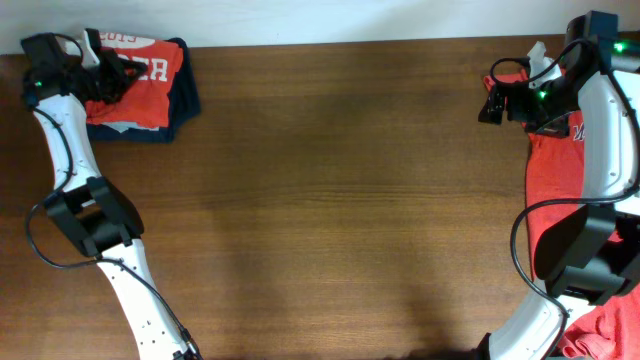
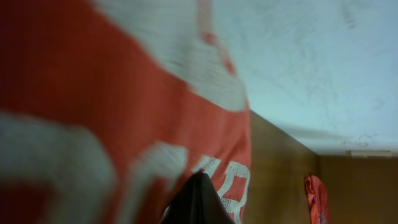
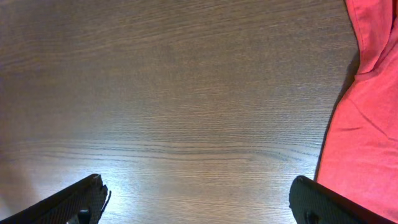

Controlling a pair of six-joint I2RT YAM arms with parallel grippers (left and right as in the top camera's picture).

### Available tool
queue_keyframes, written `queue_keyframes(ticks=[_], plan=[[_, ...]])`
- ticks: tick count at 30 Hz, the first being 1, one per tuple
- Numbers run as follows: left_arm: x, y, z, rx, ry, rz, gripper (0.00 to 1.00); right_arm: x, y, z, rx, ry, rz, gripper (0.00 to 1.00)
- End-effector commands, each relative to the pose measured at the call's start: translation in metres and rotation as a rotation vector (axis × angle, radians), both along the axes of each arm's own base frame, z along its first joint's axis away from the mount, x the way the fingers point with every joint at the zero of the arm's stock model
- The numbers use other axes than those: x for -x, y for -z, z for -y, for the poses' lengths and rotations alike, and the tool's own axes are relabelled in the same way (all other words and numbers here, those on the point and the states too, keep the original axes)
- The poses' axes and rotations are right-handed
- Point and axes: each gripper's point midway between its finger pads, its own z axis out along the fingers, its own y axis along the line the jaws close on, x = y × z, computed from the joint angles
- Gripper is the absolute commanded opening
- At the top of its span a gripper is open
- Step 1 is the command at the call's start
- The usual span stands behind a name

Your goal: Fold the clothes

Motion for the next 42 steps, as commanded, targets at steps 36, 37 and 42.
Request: queue_keyframes(ticks=[36, 37, 42], plan=[[0.132, -0.193, 0.056, -0.593, -0.238, -0.218, 0.57, -0.001, -0.013, 0.002, 0.017, -0.006, 0.037, 0.99], [0.135, -0.188, 0.057, -0.609, -0.235, -0.243, 0.81, -0.001, -0.013, 0.002, 0.017, -0.006, 0.037, 0.99], [0.138, -0.182, 0.067, -0.629, -0.214, -0.273, 0.99, -0.001, -0.013, 0.002, 0.017, -0.006, 0.037, 0.99]])
